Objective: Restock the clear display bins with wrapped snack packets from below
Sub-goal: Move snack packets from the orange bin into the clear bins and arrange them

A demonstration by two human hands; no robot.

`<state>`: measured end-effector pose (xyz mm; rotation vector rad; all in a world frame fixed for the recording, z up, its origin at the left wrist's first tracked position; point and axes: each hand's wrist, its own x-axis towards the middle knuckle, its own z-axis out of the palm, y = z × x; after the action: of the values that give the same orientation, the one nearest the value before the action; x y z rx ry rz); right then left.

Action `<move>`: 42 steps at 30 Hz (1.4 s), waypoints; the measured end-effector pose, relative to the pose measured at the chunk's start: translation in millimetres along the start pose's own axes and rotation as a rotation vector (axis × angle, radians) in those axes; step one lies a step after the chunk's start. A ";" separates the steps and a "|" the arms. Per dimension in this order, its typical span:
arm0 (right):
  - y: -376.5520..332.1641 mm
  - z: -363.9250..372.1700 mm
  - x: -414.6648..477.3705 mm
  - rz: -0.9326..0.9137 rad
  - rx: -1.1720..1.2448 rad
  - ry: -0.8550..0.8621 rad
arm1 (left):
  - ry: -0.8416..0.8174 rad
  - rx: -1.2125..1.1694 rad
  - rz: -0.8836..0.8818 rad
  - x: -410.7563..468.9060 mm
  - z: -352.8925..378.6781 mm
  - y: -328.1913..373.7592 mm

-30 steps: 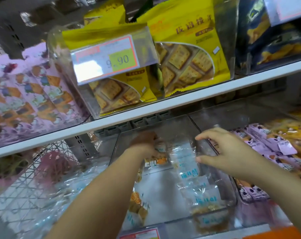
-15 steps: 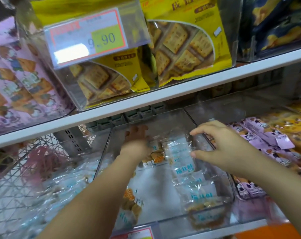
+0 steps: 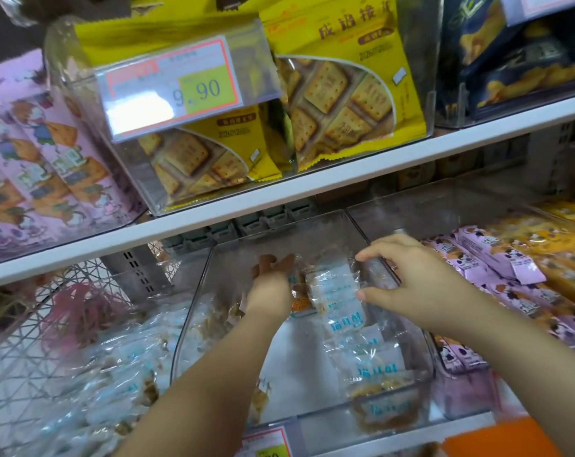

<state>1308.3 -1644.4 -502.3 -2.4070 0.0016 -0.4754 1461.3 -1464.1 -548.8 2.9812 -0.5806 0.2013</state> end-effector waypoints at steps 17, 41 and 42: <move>-82.2 42.2 -18.0 -0.279 -0.202 -0.202 | 0.224 -0.218 0.218 -128.6 -103.2 -73.7; -109.0 147.5 72.0 -0.134 -0.466 -0.369 | 0.061 -0.751 0.357 -159.0 -78.5 -137.5; -108.2 140.8 69.3 -0.121 -0.400 -0.334 | 0.054 -0.763 0.345 -160.1 -79.8 -137.3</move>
<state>1407.3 -1481.7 -511.0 -2.8656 -0.2147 -0.1269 1357.4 -1269.2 -503.4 2.1280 -0.9134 0.0601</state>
